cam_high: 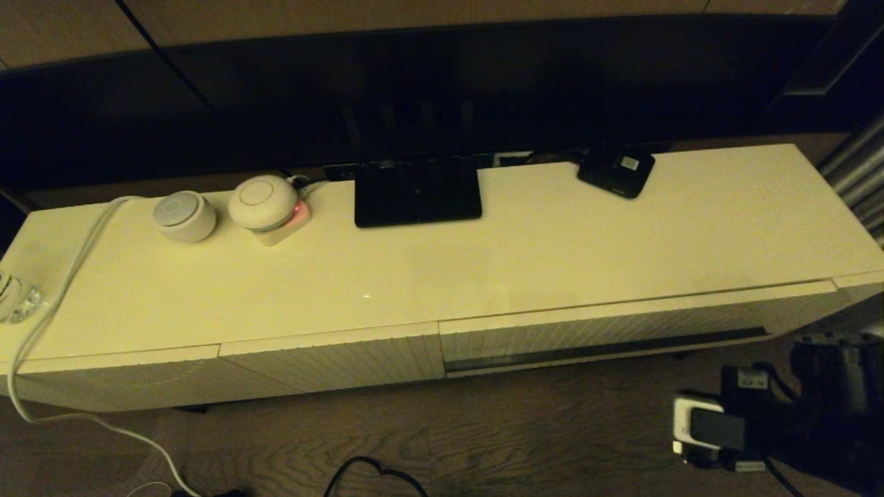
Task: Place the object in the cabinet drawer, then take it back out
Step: Open the drawer
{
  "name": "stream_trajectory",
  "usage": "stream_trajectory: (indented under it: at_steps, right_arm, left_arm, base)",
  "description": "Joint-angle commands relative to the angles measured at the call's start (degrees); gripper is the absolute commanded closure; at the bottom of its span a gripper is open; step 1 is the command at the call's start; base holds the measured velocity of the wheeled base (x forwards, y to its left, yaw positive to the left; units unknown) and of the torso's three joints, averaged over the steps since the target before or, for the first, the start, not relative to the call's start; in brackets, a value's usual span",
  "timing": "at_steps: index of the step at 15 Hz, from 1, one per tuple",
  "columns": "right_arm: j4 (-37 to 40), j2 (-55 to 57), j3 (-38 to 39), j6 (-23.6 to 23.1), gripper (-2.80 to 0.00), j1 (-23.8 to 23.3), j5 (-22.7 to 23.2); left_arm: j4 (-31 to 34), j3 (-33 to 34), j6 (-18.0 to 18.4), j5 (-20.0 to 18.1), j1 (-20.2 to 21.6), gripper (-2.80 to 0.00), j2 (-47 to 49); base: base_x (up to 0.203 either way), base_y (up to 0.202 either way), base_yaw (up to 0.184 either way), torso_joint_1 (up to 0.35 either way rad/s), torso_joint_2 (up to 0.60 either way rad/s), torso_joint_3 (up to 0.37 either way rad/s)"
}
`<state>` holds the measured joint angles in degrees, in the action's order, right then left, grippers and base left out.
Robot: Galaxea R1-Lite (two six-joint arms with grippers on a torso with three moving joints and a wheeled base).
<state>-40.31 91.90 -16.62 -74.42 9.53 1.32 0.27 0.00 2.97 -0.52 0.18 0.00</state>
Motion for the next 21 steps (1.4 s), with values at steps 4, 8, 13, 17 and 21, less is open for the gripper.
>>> stream_trajectory:
  at_steps: [4, 8, 13, 17, 21]
  right_arm:
    - [14.83, -12.97, 6.69, -2.14, 0.00, 0.22, -0.08]
    - [16.14, -10.11, 6.58, -3.33, 0.00, 0.31, 1.21]
    - [12.32, 0.28, 3.65, -3.67, 0.00, 1.81, 2.52]
    - [8.15, 2.97, 1.02, -3.20, 0.00, 4.17, 3.00]
    - [8.03, 4.20, 0.71, -3.27, -2.80, 4.09, 4.92]
  left_arm:
    - [0.00, 0.18, 0.04, 0.00, -0.01, 0.00, 0.00]
    - [0.00, 0.18, 0.09, 0.00, -0.01, 0.00, 0.00]
    - [0.00, 0.18, 0.01, 0.00, -0.01, 0.00, 0.00]
    - [0.00, 0.18, 0.01, 0.00, -0.01, 0.00, 0.00]
    - [0.00, 0.18, 0.01, 0.00, -0.01, 0.00, 0.00]
  base:
    - [0.000, 0.000, 0.000, 0.000, 0.00, 0.000]
    - [0.000, 0.000, 0.000, 0.000, 0.00, 0.000]
    - [0.000, 0.000, 0.000, 0.000, 0.00, 0.000]
    - [0.000, 0.000, 0.000, 0.000, 0.00, 0.000]
    - [0.000, 0.000, 0.000, 0.000, 0.00, 0.000]
